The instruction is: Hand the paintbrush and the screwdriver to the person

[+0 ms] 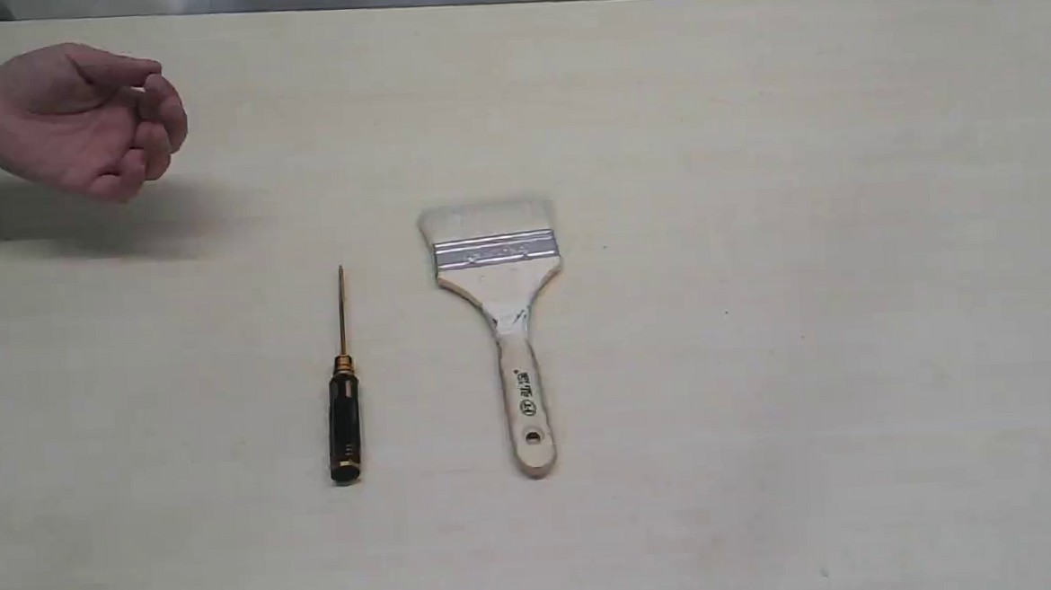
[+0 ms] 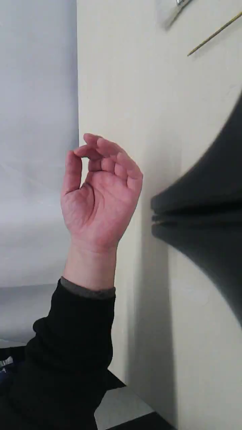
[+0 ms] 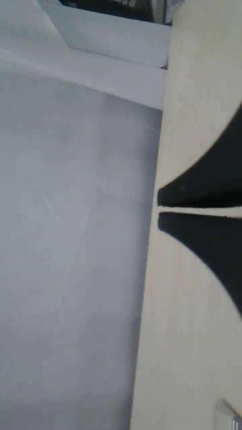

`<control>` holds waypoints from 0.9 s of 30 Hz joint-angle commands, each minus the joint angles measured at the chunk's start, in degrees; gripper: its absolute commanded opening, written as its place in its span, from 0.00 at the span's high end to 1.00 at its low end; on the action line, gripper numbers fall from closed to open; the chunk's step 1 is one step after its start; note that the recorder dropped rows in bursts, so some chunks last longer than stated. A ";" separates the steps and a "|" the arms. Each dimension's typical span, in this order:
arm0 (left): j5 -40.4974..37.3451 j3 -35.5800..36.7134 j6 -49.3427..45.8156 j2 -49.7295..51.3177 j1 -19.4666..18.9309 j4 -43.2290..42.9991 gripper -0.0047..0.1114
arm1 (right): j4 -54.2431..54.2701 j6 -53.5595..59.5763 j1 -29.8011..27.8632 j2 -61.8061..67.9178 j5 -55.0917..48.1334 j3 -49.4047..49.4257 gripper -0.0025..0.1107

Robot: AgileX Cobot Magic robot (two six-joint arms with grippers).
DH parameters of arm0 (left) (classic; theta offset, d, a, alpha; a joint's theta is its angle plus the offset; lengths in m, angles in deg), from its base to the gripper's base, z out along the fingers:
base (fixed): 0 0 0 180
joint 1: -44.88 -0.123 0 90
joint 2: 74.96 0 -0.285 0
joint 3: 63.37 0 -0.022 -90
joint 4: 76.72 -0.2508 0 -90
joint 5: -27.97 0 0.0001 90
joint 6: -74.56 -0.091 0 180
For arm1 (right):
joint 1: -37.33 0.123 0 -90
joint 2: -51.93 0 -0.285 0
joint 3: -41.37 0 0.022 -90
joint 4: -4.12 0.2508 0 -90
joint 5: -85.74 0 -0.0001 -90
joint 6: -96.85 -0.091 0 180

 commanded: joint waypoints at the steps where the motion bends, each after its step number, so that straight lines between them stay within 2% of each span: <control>1: 0.36 0.12 0.12 -0.14 0.47 0.03 0.96 | 0.02 0.39 -0.23 -0.27 2.88 0.17 0.94; 6: 0.36 0.12 0.12 -0.14 0.47 0.03 0.96 | 0.02 -0.49 -0.23 -0.27 7.84 0.17 0.94; 11: 0.36 0.12 0.12 -0.14 0.47 0.03 0.96 | 11.16 -19.80 -0.23 -0.27 16.10 0.17 0.94; 17: 0.36 0.12 0.12 -0.14 0.47 0.03 0.96 | 10.55 -28.05 -0.23 -0.27 21.07 0.17 0.94; 21: 0.36 0.12 0.12 -0.14 0.47 0.03 0.96 | -1.87 -38.32 -0.23 -0.27 22.58 0.17 0.94; 27: 0.32 0.12 0.12 -0.14 0.47 0.23 0.96 | -38.01 -60.29 -0.23 0.53 28.79 -5.37 0.92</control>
